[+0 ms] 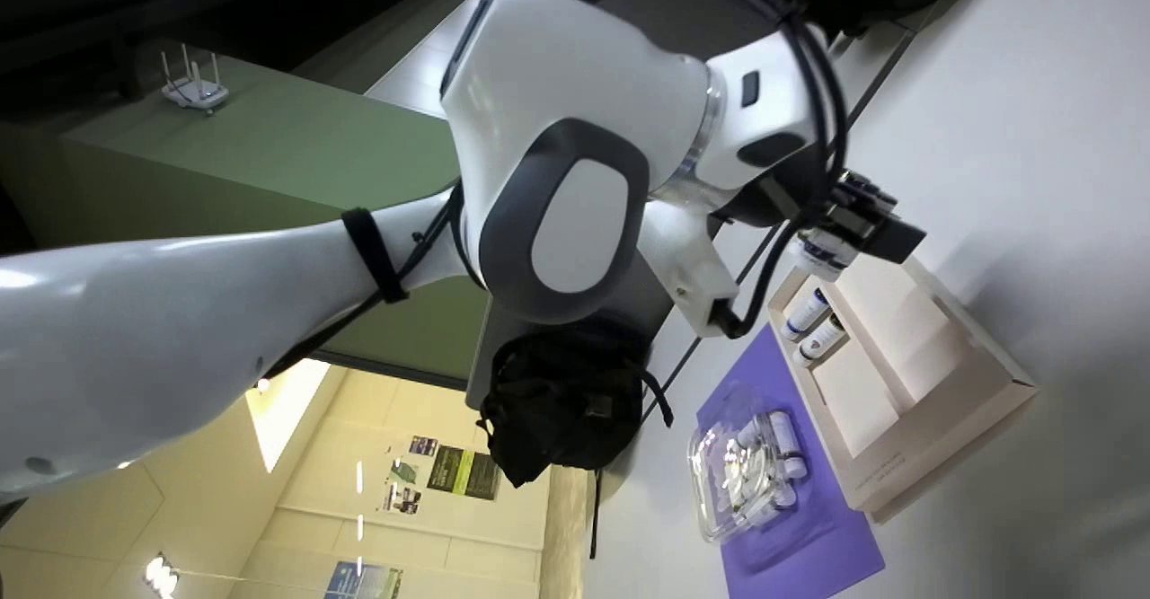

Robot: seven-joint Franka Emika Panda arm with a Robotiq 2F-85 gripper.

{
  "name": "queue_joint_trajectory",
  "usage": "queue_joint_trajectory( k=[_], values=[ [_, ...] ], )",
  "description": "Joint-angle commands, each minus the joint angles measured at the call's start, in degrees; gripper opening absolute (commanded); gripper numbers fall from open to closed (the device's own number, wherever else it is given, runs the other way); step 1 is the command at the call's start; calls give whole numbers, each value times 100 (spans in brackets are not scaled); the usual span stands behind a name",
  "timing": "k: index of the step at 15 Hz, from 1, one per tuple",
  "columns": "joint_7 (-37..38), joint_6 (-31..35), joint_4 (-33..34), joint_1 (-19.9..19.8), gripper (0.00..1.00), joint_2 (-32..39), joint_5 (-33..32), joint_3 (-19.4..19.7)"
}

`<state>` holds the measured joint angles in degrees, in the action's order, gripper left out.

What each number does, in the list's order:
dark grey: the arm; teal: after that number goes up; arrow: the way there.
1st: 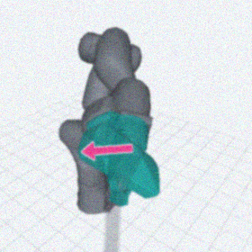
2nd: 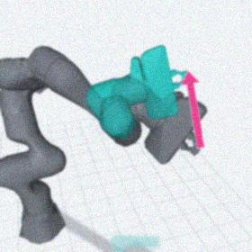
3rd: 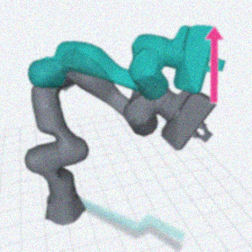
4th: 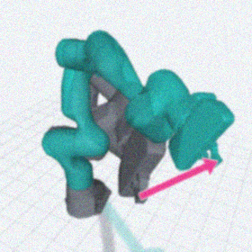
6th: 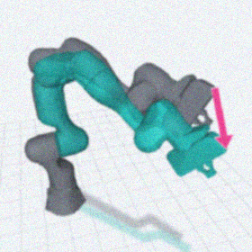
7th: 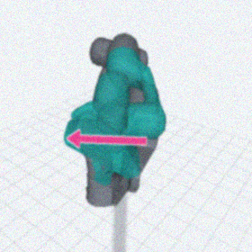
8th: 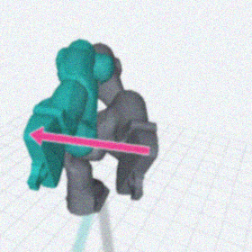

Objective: Remove three of the bottles from the tray and put them on the table

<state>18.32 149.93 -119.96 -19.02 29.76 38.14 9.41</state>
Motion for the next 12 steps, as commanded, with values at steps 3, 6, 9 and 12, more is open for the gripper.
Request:
queue_joint_trajectory(
  k=[3,6,9,12],
  values=[
    [-1048,26,327,-472,8,446,-79,71],
    [-835,600,423,-503,8,850,213,5],
    [-569,803,585,-511,8,1187,556,-89],
    [-347,770,751,-427,8,1430,656,-48]
  ],
)
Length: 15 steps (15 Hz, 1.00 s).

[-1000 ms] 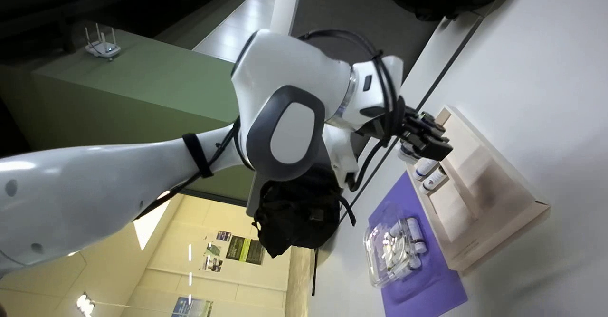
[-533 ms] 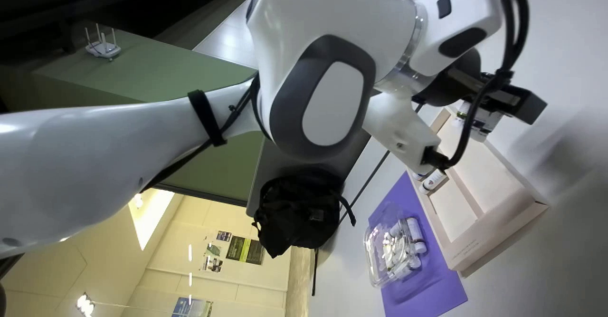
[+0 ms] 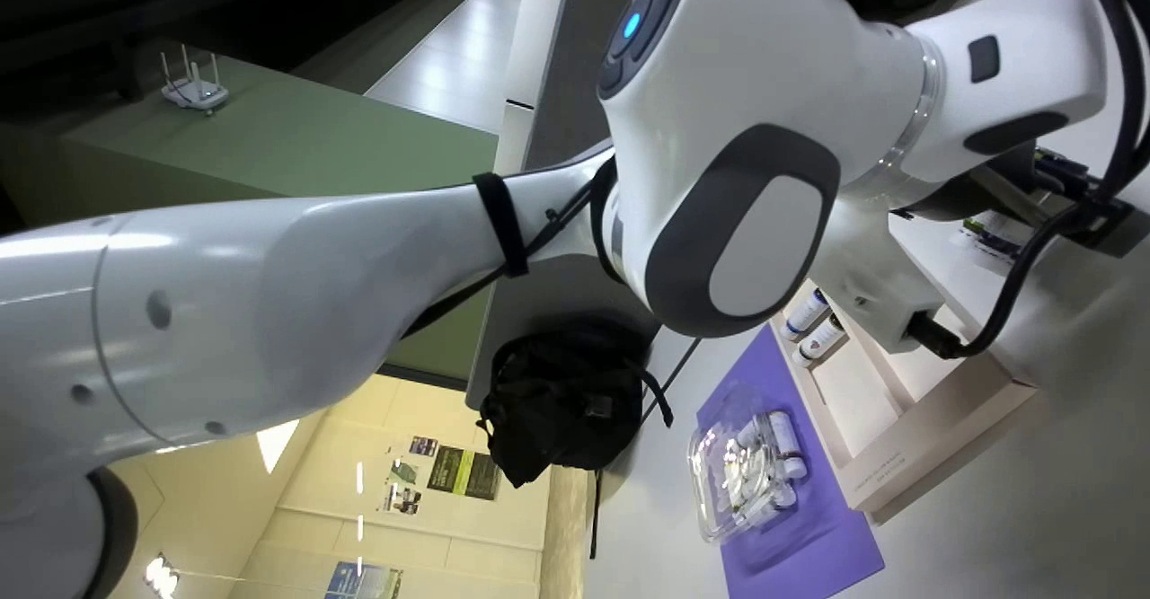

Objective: Remove three of the bottles from the tray and put them on the table

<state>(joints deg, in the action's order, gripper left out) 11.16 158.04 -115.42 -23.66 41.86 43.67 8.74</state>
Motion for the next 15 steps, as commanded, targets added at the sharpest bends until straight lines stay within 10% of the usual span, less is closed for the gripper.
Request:
queue_joint_trajectory(
  k=[1,9,15],
  values=[
    [462,-78,348,72,47,280,102,55],
    [730,-113,491,88,97,260,118,59],
    [854,-288,533,96,100,280,67,113]
  ],
)
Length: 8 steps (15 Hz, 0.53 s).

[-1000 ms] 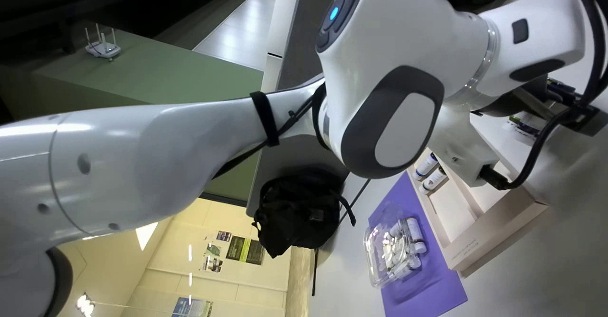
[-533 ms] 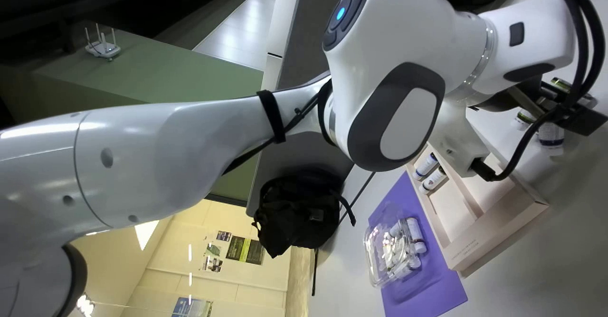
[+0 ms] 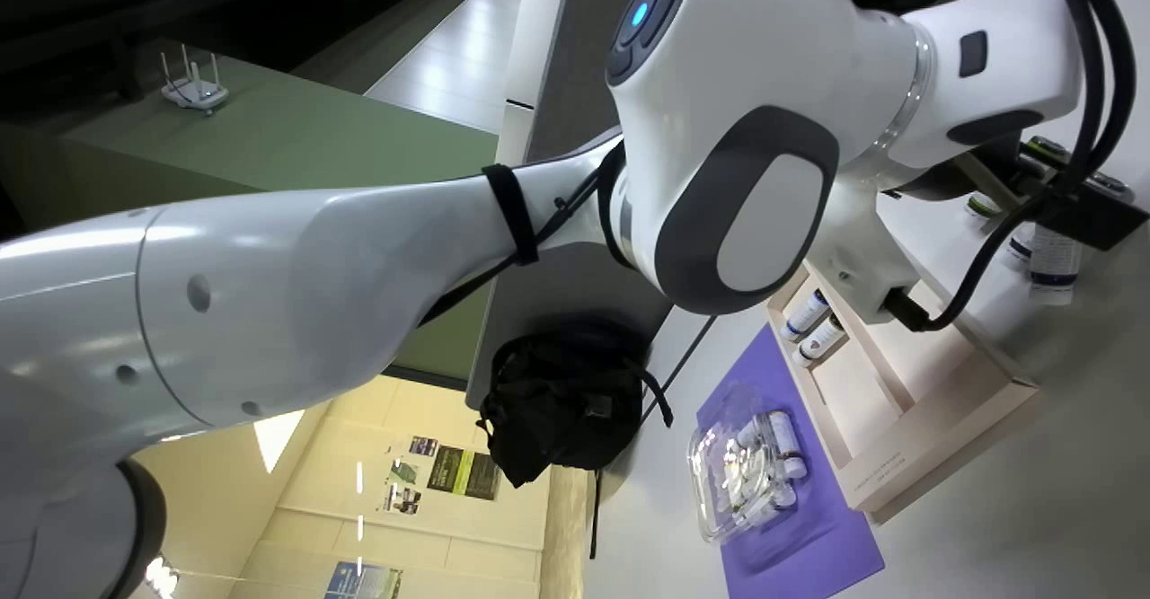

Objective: Remove three of the bottles from the tray and put them on the table

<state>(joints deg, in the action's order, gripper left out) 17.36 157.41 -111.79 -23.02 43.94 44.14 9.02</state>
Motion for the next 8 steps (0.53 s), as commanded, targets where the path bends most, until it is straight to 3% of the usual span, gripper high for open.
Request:
queue_joint_trajectory(
  k=[1,8],
  values=[
    [254,-267,174,35,100,73,15,96],
    [355,-600,156,101,100,60,-36,193]
  ],
)
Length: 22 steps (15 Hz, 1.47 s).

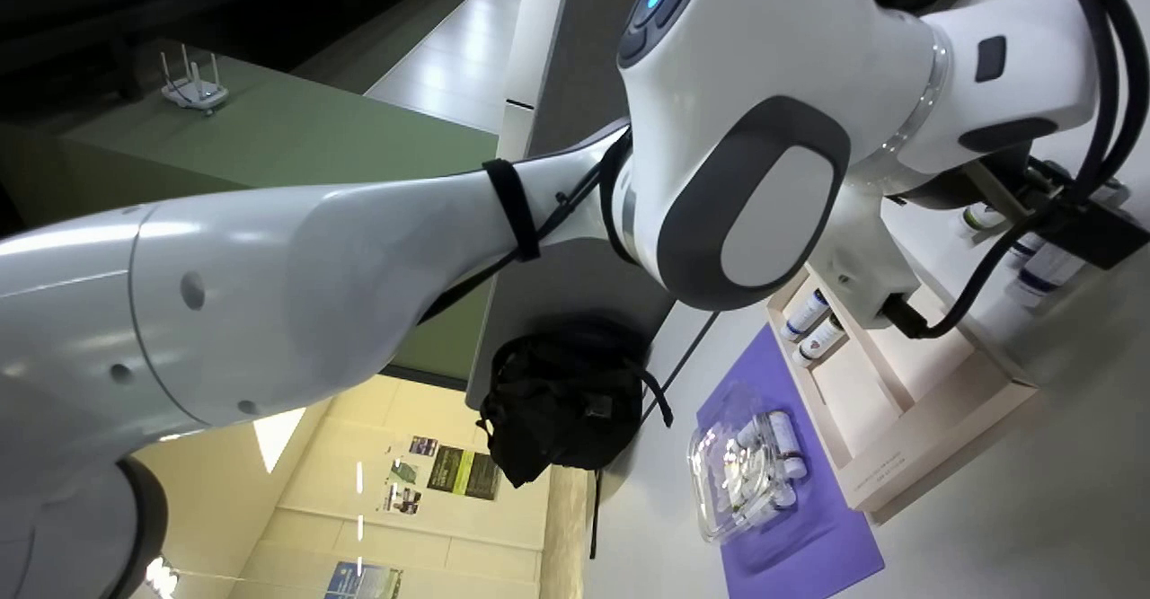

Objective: Remove three of the bottles from the tray and put them on the table

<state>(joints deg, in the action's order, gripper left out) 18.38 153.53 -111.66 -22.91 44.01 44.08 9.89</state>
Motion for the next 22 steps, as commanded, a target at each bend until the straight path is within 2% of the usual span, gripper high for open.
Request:
queue_joint_trajectory(
  k=[1,8,14,20,21,22],
  values=[
    [252,-224,137,103,100,47,-31,113],
    [286,-237,110,168,100,-10,-41,160],
    [-98,-98,-352,105,100,-990,228,34],
    [-13,-601,-928,407,100,-2097,-225,241],
    [-88,-425,-551,305,100,-1651,-29,148],
    [-86,-503,-657,353,100,-1811,-89,177]
  ],
)
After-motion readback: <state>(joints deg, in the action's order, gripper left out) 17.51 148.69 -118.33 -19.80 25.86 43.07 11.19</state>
